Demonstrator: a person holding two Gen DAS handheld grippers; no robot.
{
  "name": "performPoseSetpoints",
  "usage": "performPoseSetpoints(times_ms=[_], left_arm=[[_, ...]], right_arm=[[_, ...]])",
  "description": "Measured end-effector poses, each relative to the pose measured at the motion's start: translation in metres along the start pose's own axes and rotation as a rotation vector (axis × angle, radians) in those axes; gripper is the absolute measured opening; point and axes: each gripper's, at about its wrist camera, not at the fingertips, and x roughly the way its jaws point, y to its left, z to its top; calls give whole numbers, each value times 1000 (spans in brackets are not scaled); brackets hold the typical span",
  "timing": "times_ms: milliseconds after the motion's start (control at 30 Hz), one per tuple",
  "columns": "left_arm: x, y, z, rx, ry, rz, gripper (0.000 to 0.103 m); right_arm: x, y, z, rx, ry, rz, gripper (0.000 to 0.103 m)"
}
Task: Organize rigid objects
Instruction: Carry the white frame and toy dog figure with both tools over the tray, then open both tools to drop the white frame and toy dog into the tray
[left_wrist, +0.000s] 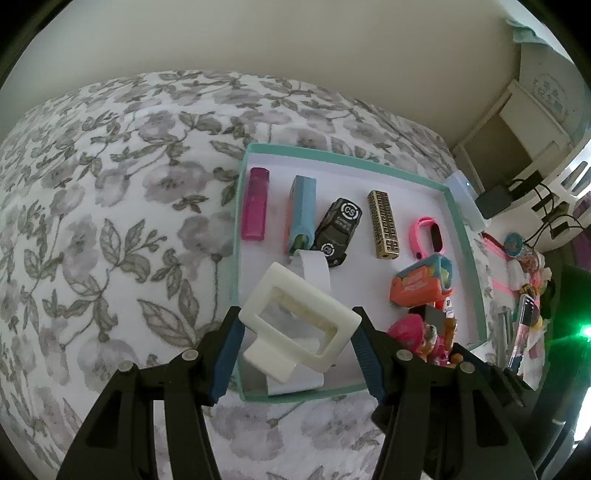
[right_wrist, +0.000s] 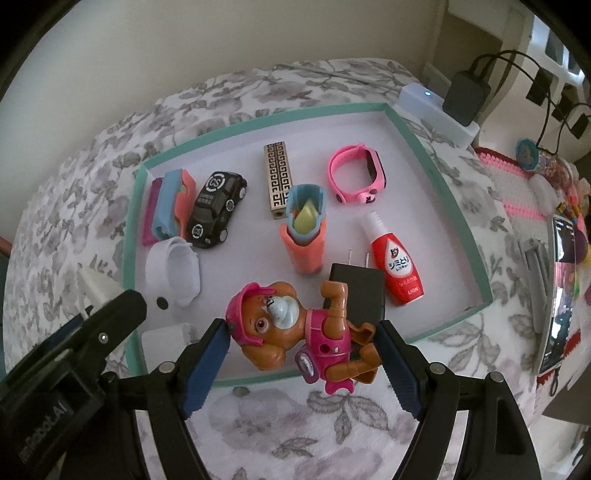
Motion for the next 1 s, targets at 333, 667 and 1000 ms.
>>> performPoseSetpoints(times_ms=[333,667,1000], left_arm=[[11,-11,0,48,12,-52,60],[15,-14,0,66,13,-59,61],[11,-9,1,53,12,-10,69]], right_arm=[[5,0,1,-13,-15,-23,82],[7,0,-1,-12,-23,-22,82],[9,1,0,-24,-25,-19,83]])
